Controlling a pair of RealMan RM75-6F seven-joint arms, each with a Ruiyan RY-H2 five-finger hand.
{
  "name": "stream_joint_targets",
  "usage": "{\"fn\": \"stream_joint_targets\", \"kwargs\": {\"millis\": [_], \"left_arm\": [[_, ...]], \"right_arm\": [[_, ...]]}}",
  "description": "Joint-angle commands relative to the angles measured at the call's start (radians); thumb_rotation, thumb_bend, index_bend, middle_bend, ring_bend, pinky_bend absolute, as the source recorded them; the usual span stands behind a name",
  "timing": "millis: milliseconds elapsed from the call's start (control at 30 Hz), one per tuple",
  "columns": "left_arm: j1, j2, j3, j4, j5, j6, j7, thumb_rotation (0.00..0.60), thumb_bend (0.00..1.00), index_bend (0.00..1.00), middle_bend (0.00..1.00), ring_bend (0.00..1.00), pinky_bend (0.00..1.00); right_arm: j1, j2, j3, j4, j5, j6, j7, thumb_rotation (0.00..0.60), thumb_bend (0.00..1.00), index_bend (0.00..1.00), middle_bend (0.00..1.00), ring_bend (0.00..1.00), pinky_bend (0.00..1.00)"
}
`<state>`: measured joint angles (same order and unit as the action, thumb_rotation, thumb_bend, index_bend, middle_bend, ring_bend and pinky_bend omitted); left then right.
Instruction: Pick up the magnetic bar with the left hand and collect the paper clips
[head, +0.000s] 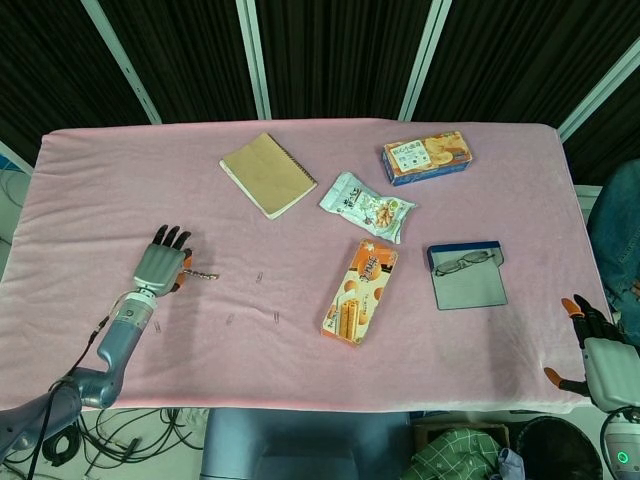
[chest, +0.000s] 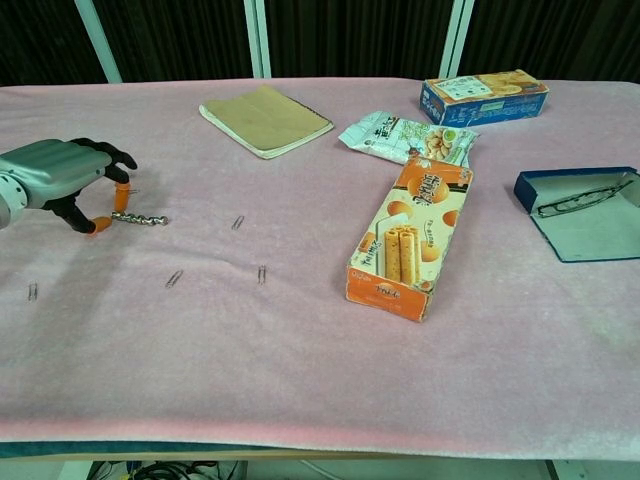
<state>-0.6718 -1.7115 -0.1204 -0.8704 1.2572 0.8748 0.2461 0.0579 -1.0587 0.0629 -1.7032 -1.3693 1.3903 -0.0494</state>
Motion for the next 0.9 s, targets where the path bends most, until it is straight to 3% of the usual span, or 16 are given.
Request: {"fn": "stream_joint_targets", "kwargs": {"millis": [33, 900], "left_arm": [[0.007, 0.004, -0.007, -0.015, -0.011, 0.018, 0.026, 0.600, 0.34, 0.51, 0.12, 0.00, 0.00], [0.005, -0.022, -0.022, -0.007, -0.038, 0.025, 0.074, 0.600, 0.35, 0.54, 0.13, 0.00, 0.00]], "right_arm": [[0.000, 0.000, 0.000, 0.000, -0.001, 0.000, 0.000, 0.600, 0.08, 0.00, 0.00, 0.07, 0.18], [0.001, 0.001, -0.001, -0.001, 0.002, -0.003, -0.003, 0.600, 0.08, 0.00, 0.00, 0.07, 0.18]]}}
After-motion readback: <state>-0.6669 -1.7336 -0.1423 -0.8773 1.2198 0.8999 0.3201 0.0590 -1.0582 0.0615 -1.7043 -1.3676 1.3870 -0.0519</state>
